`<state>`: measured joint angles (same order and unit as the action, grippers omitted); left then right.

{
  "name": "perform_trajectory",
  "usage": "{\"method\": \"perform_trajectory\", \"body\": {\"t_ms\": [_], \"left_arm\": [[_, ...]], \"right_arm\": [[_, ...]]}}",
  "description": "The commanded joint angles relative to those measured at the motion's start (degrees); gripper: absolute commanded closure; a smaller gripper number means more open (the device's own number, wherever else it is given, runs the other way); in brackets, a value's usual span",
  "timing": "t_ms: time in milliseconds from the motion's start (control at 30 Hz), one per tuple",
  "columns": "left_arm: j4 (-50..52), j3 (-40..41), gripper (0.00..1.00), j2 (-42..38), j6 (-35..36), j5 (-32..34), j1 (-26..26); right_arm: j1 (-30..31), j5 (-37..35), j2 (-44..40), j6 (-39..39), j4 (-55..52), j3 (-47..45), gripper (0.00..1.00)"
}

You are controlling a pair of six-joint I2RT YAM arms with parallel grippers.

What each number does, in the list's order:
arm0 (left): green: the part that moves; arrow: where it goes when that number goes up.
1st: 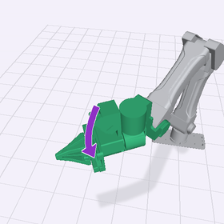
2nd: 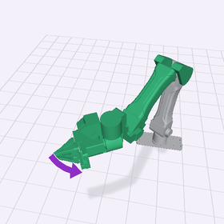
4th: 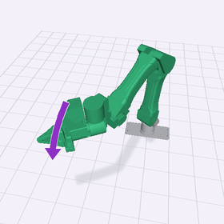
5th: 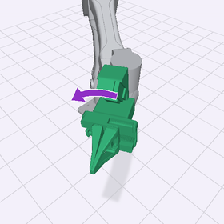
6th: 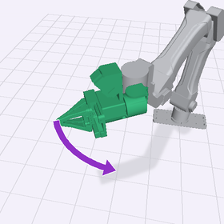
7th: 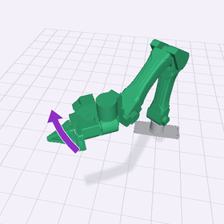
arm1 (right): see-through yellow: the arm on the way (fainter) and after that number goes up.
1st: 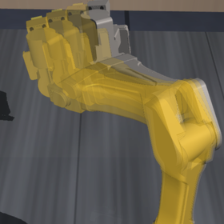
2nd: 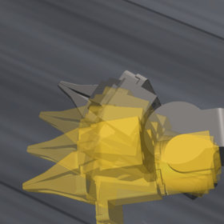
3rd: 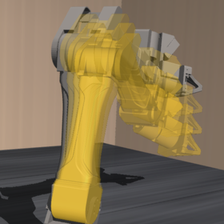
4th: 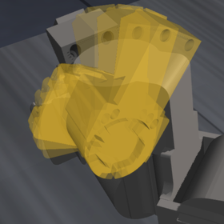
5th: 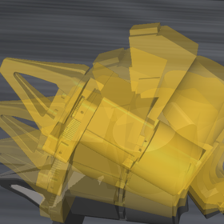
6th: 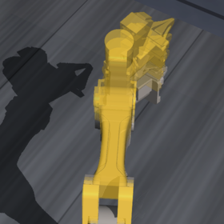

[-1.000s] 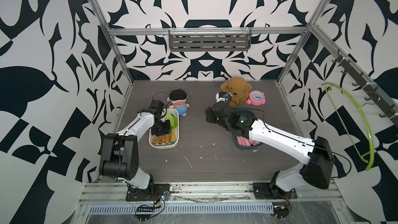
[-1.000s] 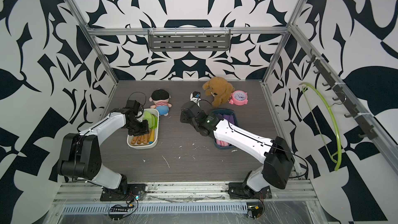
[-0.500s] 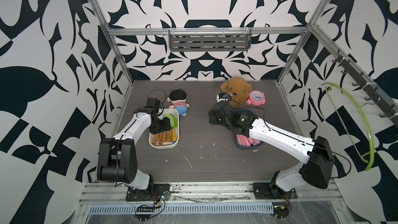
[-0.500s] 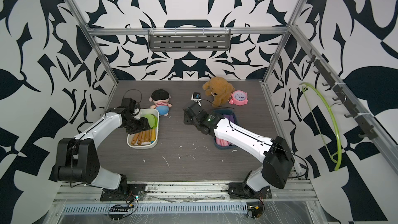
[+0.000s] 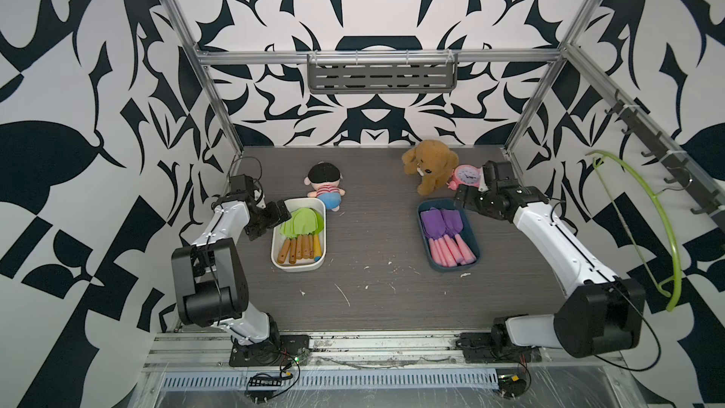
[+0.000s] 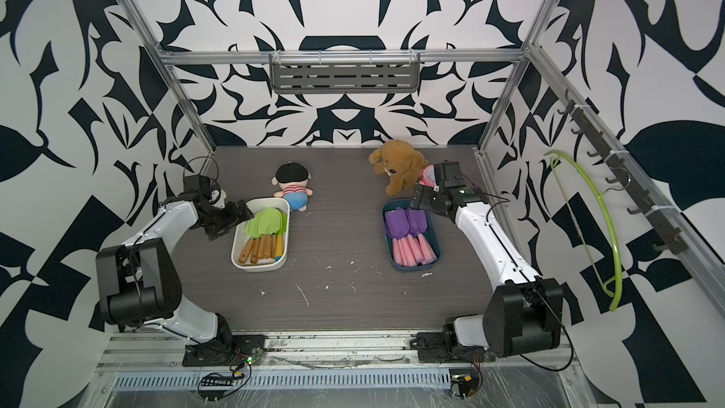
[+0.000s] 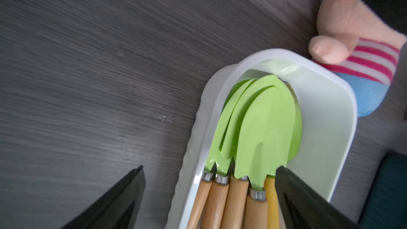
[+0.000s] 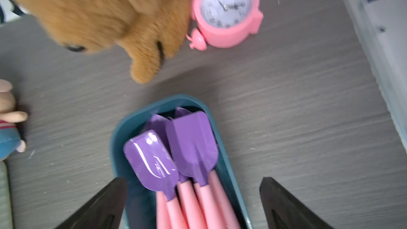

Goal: Sort the small shovels by color and place them into the storage box
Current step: Move the storage box to the center of the board.

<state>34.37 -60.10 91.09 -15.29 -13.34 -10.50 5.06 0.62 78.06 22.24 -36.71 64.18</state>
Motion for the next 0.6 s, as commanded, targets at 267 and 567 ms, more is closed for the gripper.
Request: {"method": "perform_trajectory", "body": {"t_ms": [267,567], "left_arm": [[-1.9,0.0,0.02,0.0,-2.7,-10.5,6.0],[-1.2,-2.5,0.02,2.0,-3.4,-11.9,16.0]], "right_arm": [[-4.3,19.0,4.7,0.5,4.1,-4.2,0.06],[5.2,17.5,4.8,6.5,7.2,-5.2,0.09]]}}
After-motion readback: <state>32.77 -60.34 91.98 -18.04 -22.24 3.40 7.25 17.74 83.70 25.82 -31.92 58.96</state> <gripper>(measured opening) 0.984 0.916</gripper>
